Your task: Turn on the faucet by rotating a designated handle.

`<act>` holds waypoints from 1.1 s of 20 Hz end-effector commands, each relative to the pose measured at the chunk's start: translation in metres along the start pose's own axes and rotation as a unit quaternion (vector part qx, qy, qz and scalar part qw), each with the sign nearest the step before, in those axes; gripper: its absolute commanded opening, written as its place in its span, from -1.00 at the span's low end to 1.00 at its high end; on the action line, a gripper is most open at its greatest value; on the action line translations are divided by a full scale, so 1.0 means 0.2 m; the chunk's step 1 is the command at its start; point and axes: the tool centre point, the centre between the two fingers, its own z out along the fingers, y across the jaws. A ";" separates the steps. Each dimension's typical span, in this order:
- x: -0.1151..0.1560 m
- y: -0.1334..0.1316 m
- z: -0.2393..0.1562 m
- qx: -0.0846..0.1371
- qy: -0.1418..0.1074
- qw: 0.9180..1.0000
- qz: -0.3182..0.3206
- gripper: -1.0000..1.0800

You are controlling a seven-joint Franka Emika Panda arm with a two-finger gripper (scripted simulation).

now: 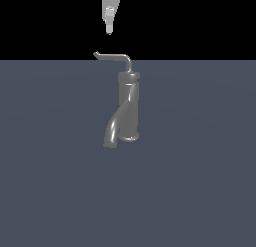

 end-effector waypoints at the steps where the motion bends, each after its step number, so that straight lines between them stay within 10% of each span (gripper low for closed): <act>1: 0.00 -0.06 0.05 0.000 0.006 0.999 0.033 -1.00; 22: -0.03 -0.32 0.31 0.013 0.044 0.980 0.195 -1.00</act>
